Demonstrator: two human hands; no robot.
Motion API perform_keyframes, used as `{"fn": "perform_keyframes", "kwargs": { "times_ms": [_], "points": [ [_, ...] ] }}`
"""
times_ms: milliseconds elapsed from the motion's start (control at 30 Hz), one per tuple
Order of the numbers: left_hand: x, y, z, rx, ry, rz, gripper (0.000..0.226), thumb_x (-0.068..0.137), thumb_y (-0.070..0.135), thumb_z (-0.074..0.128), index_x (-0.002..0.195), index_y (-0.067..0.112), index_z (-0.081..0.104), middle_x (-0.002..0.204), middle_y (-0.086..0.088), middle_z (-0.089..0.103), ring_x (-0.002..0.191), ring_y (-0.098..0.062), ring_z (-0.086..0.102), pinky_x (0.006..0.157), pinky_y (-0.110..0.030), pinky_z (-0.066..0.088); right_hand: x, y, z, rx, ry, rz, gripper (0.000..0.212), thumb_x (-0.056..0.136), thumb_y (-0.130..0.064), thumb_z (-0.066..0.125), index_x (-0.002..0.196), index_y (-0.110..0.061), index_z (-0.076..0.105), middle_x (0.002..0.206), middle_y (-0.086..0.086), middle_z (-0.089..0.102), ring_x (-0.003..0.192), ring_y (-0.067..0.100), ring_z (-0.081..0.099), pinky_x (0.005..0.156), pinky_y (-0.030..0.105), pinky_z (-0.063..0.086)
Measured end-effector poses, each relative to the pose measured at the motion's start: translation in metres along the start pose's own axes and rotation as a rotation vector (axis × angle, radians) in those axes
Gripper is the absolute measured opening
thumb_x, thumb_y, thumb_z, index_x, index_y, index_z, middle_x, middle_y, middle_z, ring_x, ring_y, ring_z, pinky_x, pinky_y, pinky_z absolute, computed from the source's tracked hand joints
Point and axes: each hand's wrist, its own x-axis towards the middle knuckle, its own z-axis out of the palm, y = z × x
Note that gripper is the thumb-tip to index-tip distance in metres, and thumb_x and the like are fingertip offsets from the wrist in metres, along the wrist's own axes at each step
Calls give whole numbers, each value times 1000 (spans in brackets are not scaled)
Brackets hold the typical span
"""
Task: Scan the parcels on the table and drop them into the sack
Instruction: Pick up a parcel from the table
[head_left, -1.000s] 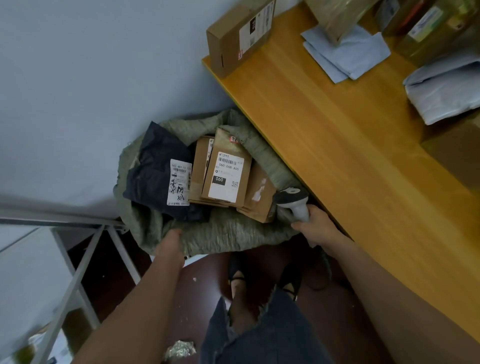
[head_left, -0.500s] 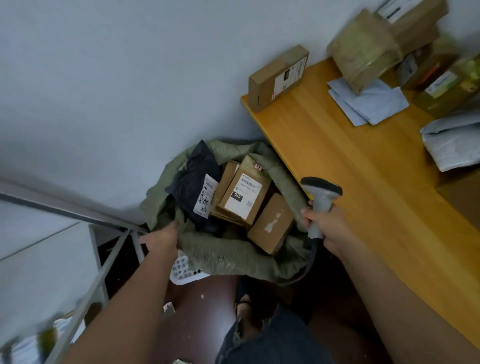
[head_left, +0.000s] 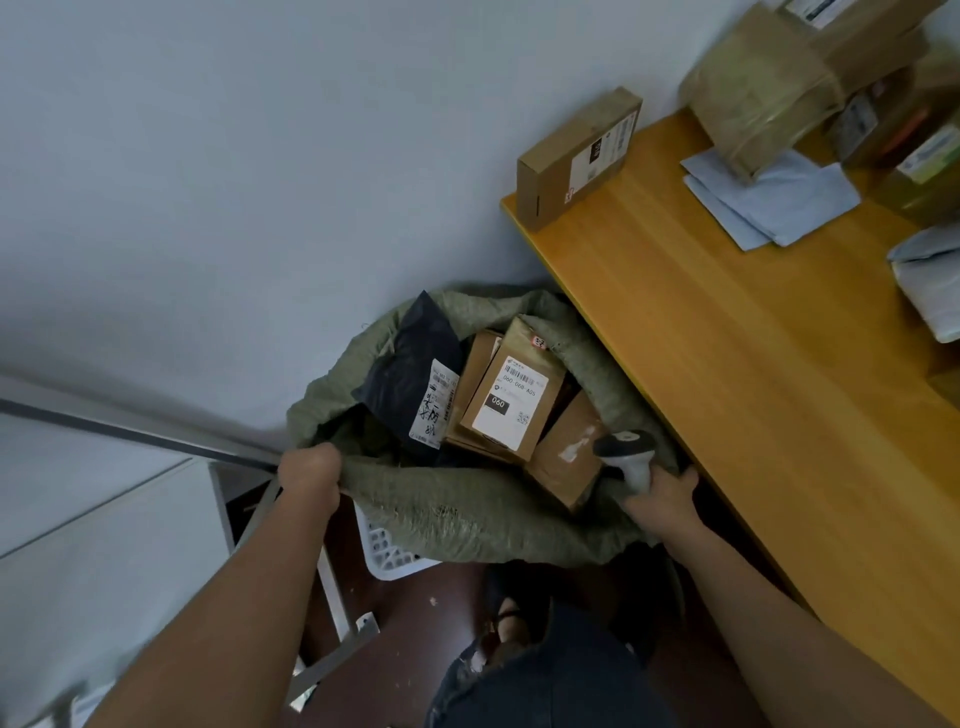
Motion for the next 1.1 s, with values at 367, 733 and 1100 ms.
{"fn": "perform_keyframes", "kwargs": {
  "times_ms": [367,733,1100],
  "points": [
    [-9,48,9,88,-44,164,42,84,39,63,101,0,61,95,-14,61,94,-34,61,86,-42,54,-28,-76,-44,442,-94,-204,39,87,-10,71,120,-19,53,101,0,64,89,15,62,70,29,51],
    [-2,102,-22,-30,-323,205,67,70,55,61,116,7,65,113,-16,67,99,-32,64,91,-47,53,-32,-91,-79,520,-331,256,15,88,-15,69,95,-4,62,67,10,59,55,20,54,53,32,45],
    [-20,140,-51,-618,-213,157,17,97,16,52,105,5,62,93,-12,66,85,-28,64,79,-38,52,-53,-138,-111,805,-242,72,13,90,-9,67,97,-4,58,75,12,57,63,21,56,50,27,54]
  ]
}}
